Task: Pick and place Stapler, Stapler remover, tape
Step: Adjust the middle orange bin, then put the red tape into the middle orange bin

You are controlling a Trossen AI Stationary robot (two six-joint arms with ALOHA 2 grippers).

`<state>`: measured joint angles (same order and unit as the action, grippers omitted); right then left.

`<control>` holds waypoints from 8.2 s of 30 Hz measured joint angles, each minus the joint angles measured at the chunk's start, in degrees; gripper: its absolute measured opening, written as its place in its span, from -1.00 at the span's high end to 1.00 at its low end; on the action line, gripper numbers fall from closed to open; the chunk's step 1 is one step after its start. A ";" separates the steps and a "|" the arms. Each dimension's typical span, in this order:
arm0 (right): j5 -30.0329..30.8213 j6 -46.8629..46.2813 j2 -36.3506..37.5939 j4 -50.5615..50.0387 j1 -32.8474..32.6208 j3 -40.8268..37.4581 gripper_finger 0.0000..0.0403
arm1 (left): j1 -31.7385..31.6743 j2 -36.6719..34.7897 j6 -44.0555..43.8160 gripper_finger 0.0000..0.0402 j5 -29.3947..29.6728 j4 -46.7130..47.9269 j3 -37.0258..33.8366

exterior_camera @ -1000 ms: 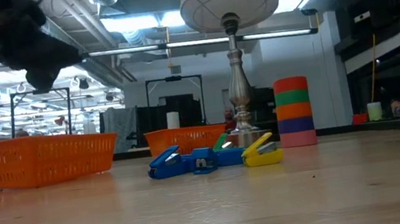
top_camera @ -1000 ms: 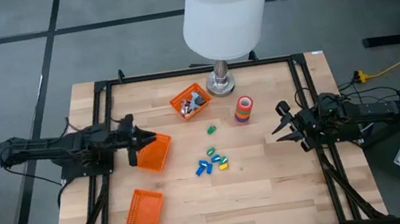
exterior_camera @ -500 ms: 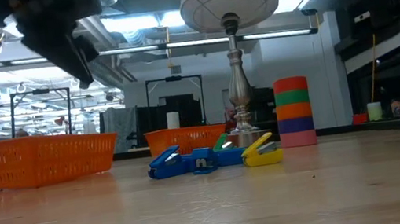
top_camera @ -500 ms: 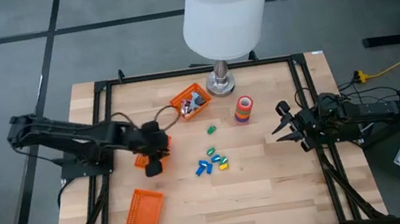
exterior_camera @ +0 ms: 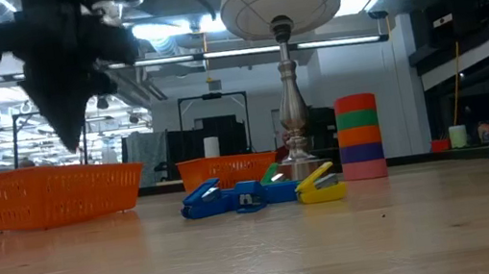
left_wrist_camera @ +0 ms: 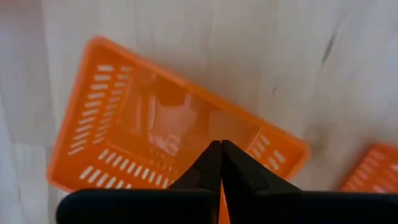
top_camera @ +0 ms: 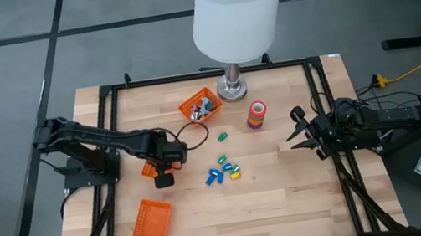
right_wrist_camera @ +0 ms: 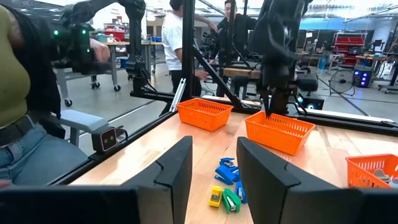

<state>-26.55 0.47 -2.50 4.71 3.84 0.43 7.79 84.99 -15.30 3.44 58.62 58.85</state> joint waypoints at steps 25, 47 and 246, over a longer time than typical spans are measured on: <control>0.00 0.00 0.00 0.00 0.00 0.02 0.36 | -0.02 15.94 9.26 0.99 -1.62 -10.33 0.00; 0.00 0.00 0.00 0.00 0.00 0.01 0.36 | -3.74 16.31 19.83 0.99 4.59 -42.72 0.02; 0.00 0.00 0.00 0.04 0.00 0.02 0.36 | 5.69 11.06 -28.24 0.85 33.99 -26.52 5.77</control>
<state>-26.55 0.47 -2.50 4.75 3.84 0.45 13.48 96.05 -43.54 37.43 32.10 64.62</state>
